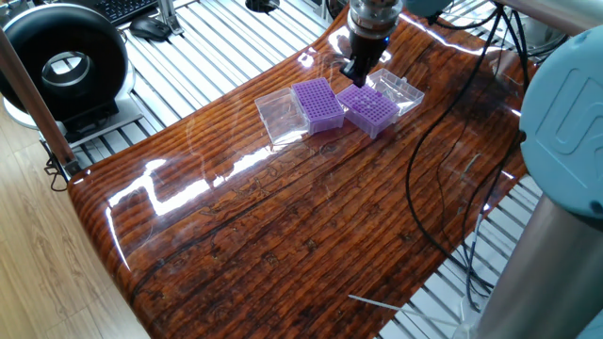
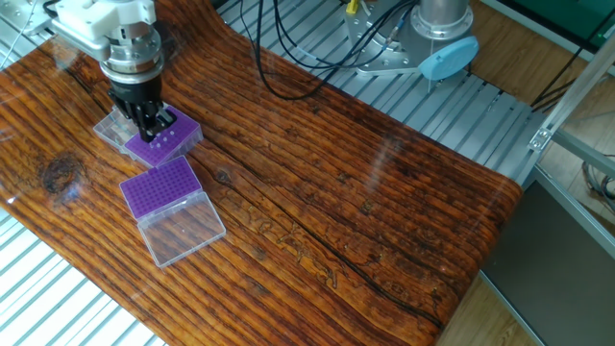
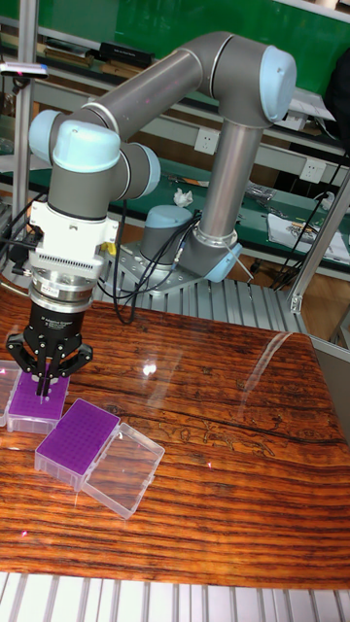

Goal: Transfer all small pipette tips from one holder to another

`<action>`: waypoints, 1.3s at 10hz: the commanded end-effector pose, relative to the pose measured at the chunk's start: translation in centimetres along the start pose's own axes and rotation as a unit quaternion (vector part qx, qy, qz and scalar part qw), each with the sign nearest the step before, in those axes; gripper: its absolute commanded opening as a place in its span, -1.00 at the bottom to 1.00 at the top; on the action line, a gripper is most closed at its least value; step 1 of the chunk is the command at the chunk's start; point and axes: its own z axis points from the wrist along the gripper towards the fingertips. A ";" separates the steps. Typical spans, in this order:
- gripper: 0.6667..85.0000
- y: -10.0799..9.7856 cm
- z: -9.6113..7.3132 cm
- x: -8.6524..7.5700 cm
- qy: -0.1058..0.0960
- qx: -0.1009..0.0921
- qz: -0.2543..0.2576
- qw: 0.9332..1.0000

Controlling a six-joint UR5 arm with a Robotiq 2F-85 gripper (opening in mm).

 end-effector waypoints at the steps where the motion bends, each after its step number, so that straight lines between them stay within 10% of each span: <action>1: -0.99 0.3 -0.1 -0.5 -0.010 -0.010 0.011 1.000; 13: -0.99 0.1 0.9 -0.6 -0.022 -0.019 0.011 1.000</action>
